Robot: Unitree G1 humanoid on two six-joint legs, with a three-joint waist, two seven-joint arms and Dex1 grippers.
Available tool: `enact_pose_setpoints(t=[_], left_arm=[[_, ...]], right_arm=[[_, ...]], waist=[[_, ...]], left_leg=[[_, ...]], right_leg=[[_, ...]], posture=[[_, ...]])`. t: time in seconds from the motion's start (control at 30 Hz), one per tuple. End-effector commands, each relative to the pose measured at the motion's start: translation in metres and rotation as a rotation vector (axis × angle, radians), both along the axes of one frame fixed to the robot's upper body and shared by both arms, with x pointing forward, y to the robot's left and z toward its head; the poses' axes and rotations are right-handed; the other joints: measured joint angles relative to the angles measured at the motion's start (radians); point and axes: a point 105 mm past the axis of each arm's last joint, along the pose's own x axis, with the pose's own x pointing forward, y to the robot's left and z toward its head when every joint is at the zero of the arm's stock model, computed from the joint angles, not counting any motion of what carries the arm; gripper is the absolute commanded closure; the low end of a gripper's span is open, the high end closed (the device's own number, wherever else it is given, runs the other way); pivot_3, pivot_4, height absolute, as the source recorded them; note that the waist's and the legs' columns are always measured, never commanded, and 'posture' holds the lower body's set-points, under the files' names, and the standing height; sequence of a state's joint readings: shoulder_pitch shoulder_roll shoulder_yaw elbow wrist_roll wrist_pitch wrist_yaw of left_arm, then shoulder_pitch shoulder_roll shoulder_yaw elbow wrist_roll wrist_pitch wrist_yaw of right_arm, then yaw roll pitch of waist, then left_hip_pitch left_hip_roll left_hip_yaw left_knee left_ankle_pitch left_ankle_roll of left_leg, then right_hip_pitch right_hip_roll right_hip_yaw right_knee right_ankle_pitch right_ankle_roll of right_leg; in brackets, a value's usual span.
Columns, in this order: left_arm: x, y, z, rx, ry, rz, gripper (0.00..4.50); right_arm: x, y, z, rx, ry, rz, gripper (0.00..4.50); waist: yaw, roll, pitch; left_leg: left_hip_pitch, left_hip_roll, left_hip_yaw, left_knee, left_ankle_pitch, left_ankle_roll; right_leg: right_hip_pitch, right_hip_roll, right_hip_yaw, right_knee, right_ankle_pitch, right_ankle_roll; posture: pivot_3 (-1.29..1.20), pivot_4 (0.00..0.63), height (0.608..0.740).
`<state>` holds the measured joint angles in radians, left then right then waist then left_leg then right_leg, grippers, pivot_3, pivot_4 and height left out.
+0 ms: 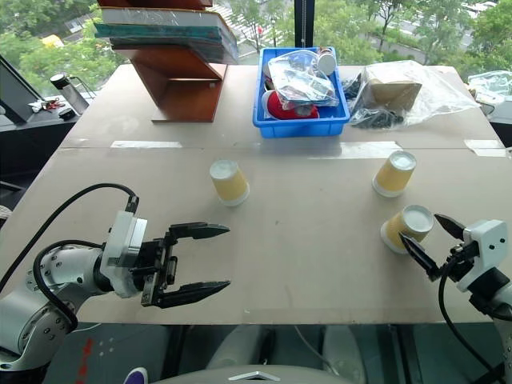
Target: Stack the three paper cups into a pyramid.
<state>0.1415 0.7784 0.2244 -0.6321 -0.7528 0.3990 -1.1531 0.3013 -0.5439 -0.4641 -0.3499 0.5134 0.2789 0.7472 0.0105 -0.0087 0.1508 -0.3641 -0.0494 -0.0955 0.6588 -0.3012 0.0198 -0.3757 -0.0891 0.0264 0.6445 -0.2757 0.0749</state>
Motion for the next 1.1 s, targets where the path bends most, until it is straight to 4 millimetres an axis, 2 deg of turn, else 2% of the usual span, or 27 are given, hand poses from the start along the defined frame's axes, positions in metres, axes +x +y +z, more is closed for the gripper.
enact_pose_setpoints(t=[0.03,0.47,0.53,0.67,0.83,0.9,0.97,1.1], left_arm=[[-0.001,0.000,0.003,-0.016,-0.019,-0.012,0.00],[0.001,-0.001,0.003,-0.018,-0.013,0.000,0.00],[0.001,-0.002,0.004,-0.018,-0.014,0.000,0.00],[0.000,-0.003,0.005,-0.016,-0.010,0.000,0.00],[0.002,-0.002,0.005,-0.019,-0.006,0.012,0.00],[0.003,-0.001,0.003,-0.018,-0.001,0.021,0.00],[0.004,0.001,0.001,-0.018,0.006,0.030,0.00],[0.004,0.004,-0.004,-0.011,0.021,0.043,0.00]], right_arm=[[0.006,0.005,0.011,0.003,-0.042,0.002,0.03],[0.018,0.019,0.019,0.033,-0.058,0.007,0.03],[0.019,0.020,0.021,0.039,-0.063,0.007,0.57],[0.017,0.020,0.023,0.025,-0.066,0.014,2.18],[0.017,0.027,0.031,0.010,-0.080,0.038,2.18],[0.018,0.039,0.039,-0.001,-0.095,0.090,2.18],[0.018,0.060,0.046,-0.014,-0.095,0.180,2.18],[0.022,0.112,0.056,-0.007,-0.093,0.363,2.18]], waist=[[0.000,0.000,0.000],[-0.001,0.000,0.000],[-0.001,0.000,0.000],[-0.002,0.000,0.000],[-0.002,0.000,0.000],[-0.002,0.000,0.000],[-0.008,0.000,0.000],[-0.028,0.000,0.001]], left_leg=[[0.000,0.000,0.000,0.000,0.000,0.000],[0.000,0.000,0.000,0.000,0.000,0.000],[0.000,0.000,0.000,0.000,0.000,0.000],[0.000,0.000,0.000,0.000,0.000,0.000],[0.000,0.000,0.000,0.000,0.000,0.000],[0.000,0.000,0.000,0.000,0.000,0.000],[0.000,0.000,0.000,0.000,0.000,0.000],[0.000,0.001,0.000,0.000,0.000,0.000]], right_leg=[[0.000,0.000,0.000,0.000,0.000,0.000],[0.000,0.000,0.000,0.000,0.000,0.000],[0.000,0.000,0.000,0.000,0.000,0.000],[0.000,0.001,0.000,0.000,0.000,0.000],[0.000,0.001,0.000,0.000,0.000,0.000],[0.000,0.001,0.000,0.000,0.000,0.000],[0.000,0.001,0.000,0.000,0.000,0.000],[0.000,0.001,0.000,0.000,0.000,0.000]], posture=[[0.00,0.150,0.740],[0.00,0.150,0.740],[0.00,0.150,0.740],[0.00,0.150,0.740],[0.00,0.150,0.740],[0.00,0.150,0.740],[0.00,0.150,0.740],[0.00,0.150,0.740]])
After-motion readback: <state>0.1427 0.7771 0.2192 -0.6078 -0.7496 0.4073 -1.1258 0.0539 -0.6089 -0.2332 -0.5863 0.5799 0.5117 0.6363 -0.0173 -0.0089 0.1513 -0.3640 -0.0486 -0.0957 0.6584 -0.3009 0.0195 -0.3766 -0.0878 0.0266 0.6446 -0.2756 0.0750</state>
